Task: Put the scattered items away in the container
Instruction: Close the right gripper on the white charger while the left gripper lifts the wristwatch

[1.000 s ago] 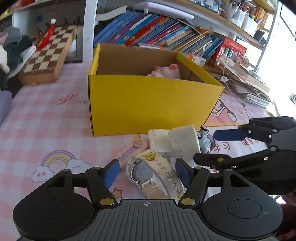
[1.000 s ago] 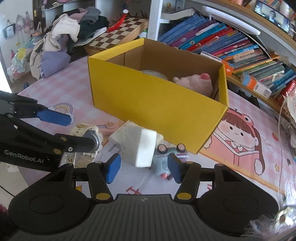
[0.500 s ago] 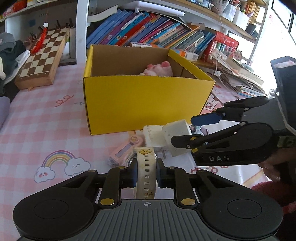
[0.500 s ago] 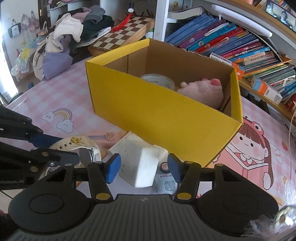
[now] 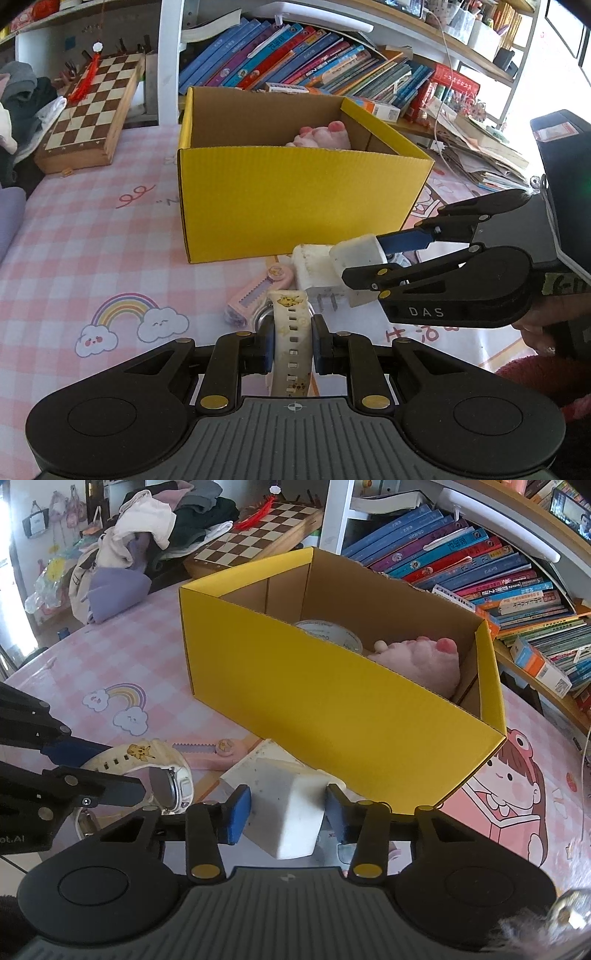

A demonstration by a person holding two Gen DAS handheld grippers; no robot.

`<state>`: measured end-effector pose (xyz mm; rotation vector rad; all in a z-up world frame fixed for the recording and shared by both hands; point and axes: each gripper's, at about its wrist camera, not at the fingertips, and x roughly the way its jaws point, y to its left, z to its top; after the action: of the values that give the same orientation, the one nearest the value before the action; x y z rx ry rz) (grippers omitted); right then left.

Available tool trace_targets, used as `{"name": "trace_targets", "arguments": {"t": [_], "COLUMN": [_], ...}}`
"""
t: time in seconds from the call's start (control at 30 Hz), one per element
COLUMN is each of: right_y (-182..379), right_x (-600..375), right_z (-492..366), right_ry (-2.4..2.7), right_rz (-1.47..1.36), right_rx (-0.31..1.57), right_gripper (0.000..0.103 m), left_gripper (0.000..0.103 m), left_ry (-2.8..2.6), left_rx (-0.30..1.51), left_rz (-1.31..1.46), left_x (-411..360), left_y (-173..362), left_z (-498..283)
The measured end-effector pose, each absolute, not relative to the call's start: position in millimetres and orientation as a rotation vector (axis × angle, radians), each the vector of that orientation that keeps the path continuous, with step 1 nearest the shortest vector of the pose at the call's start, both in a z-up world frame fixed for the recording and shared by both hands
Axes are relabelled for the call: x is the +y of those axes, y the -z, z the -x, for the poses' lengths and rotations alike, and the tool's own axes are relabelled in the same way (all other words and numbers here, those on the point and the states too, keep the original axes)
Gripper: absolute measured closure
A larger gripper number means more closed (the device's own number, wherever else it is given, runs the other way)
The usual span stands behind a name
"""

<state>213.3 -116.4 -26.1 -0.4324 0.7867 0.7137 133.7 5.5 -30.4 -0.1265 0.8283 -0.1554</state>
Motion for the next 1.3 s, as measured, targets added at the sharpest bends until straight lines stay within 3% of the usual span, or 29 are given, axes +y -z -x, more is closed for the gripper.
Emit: {"name": "trace_targets", "arguments": {"t": [0.13, 0.23, 1.3], "right_y": [22, 19, 2], "right_x": [-122, -126, -150], "right_z": [-212, -208, -136], "right_ry": [-0.711, -0.713, -0.625], "right_rz": [0.401, 0.382, 0.314], "right_rx": [0.790, 0.791, 0.789], "right_gripper": [0.077, 0.079, 0.080], "left_gripper": [0.085, 0.085, 0.085], "left_ry": [0.166, 0.171, 0.250], "left_rx": [0.820, 0.815, 0.737], "left_rz": [0.121, 0.118, 0.076], "left_x": [5, 6, 9], "left_y": [28, 26, 4], "left_z": [-132, -129, -81]}}
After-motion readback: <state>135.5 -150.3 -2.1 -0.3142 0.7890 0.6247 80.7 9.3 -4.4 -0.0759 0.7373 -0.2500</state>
